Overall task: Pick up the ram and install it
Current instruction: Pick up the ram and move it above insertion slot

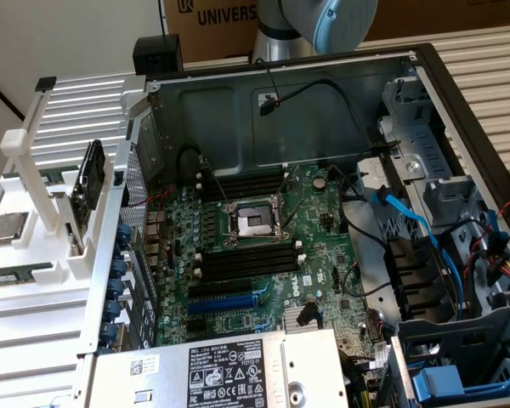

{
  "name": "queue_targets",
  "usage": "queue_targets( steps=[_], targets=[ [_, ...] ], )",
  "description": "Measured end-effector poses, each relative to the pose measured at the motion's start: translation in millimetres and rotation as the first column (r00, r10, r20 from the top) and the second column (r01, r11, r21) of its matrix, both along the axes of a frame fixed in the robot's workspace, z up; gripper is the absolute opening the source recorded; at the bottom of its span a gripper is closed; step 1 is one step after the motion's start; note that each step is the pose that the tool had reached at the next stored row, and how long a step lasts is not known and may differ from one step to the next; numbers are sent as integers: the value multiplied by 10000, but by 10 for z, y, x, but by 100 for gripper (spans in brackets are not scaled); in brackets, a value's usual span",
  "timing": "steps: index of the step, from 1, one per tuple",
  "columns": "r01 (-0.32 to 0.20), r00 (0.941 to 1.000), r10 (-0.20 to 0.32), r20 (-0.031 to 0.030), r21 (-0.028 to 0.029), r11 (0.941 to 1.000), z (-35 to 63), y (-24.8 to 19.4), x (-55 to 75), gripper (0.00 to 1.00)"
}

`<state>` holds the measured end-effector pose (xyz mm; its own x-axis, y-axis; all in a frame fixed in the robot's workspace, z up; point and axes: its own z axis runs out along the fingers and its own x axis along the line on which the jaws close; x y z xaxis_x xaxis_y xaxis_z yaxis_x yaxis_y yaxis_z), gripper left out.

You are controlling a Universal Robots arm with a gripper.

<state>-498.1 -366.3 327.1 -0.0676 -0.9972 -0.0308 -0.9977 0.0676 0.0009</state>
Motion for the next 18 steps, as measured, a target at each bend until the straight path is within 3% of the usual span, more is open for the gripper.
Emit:
queue_targets(
  steps=[3,4,7,9,14,18],
  targets=[
    [-7,9999,7,118,0,10000,-27,-11,-4,10],
    [-9,9999,9,128,1,10000,-40,-28,-4,10],
    [-8,9999,8,131,4,10000,-85,-112,0,10],
    [-10,9999,10,132,5,10000,-121,-137,10,10],
    [-19,9999,19,133,6,10000,-210,-143,68,10],
    [-19,9999,19,130,4,10000,-216,-145,70,10]
  ],
)
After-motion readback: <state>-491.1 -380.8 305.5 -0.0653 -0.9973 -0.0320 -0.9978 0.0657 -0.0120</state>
